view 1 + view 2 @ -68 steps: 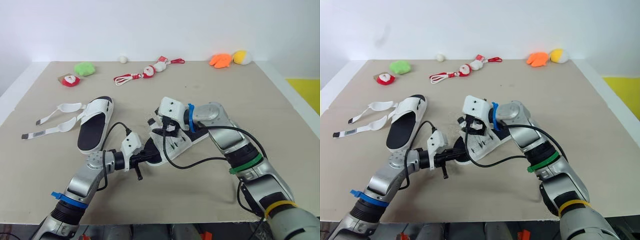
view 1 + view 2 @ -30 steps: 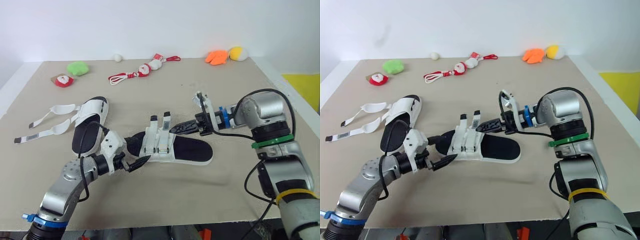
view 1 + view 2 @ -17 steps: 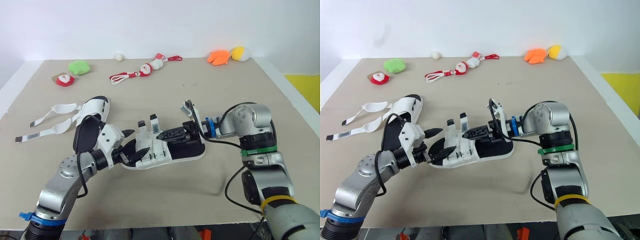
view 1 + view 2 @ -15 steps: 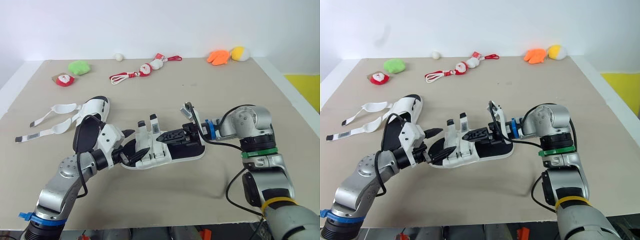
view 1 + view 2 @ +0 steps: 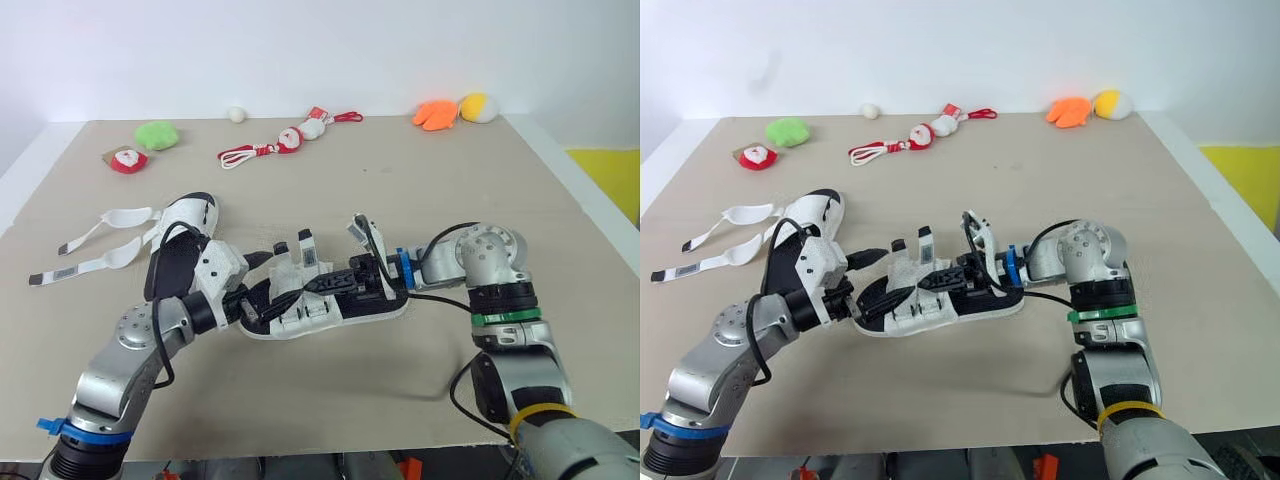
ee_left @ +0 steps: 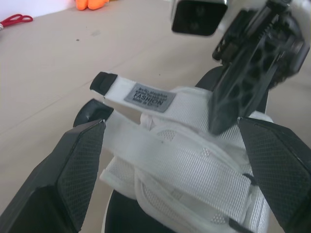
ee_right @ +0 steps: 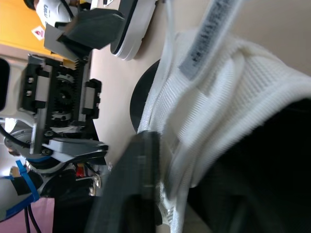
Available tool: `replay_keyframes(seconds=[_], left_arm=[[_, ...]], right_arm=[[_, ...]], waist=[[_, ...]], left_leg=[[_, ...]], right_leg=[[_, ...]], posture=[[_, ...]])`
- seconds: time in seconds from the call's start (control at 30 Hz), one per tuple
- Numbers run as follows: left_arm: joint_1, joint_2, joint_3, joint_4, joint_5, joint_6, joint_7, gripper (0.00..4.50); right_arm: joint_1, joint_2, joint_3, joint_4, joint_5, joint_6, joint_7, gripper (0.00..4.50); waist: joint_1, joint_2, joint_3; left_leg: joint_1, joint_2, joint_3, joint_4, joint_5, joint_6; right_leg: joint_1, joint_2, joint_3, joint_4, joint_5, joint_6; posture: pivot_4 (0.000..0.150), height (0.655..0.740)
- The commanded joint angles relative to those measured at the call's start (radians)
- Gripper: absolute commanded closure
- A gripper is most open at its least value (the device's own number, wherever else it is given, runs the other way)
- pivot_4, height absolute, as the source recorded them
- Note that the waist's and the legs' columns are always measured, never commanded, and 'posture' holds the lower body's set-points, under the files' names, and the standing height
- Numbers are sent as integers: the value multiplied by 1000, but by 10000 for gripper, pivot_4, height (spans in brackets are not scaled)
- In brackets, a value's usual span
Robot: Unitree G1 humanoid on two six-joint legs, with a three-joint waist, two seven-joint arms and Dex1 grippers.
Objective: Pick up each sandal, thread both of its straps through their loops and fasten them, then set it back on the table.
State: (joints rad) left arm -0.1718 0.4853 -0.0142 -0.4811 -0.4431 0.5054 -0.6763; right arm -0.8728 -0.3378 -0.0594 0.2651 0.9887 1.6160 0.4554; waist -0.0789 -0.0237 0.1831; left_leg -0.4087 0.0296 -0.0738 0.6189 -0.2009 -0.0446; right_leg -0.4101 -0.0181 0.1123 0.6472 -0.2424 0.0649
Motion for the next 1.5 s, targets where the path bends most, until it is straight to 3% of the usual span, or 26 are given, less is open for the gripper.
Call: replay_keyframes(seconds=[0.03,0.37,0.67,0.8,0.93,0.97,1.27,1.5], left_arm=[[-26,-15,29,-49,-39,-10,16,0],[-130,-76,-10,25,-23,-59,34,0],[-183,-95,-43,131,11,-121,6,0],[-185,-95,-36,146,26,-139,10,0],[-176,-91,-28,149,49,-157,24,0],[-171,-89,-23,149,56,-161,30,0],[-142,-74,10,169,110,-216,68,0],[-151,-48,38,230,219,-313,133,0]], right_arm=[[3,46,-195,-71,20,-65,-82,44999],[-34,139,-644,-67,-48,-613,-538,44999],[9,99,-649,78,-240,-903,-693,44999],[26,99,-650,60,-249,-955,-702,25906],[90,75,-601,-32,-214,-880,-629,8164],[114,65,-584,-74,-200,-861,-595,1894],[301,-92,-404,-330,-151,-699,-326,487],[411,-277,-237,-436,-289,-849,-39,487]], waist=[[1,0,0],[4,0,0],[-8,2,1],[-7,4,1],[-6,4,1],[-5,4,1],[-1,4,1],[2,4,1]], left_leg=[[0,0,0,0,0,0],[-1,-1,0,2,0,0],[0,-1,0,-1,0,0],[0,-1,0,-1,0,1],[0,-1,0,0,0,1],[0,-1,0,0,0,1],[1,-1,0,0,0,1],[1,-1,1,1,0,1]], right_leg=[[0,0,0,0,0,0],[1,-1,0,0,1,0],[0,0,1,0,4,-5],[0,0,2,0,5,-6],[1,0,2,0,5,-6],[1,0,2,0,5,-6],[1,0,2,0,1,0],[2,0,2,0,1,1]], posture=[[1500,7400],[1500,7400],[1500,7400],[1500,7400],[1500,7400],[1500,7400],[1500,7400],[1500,7400]])
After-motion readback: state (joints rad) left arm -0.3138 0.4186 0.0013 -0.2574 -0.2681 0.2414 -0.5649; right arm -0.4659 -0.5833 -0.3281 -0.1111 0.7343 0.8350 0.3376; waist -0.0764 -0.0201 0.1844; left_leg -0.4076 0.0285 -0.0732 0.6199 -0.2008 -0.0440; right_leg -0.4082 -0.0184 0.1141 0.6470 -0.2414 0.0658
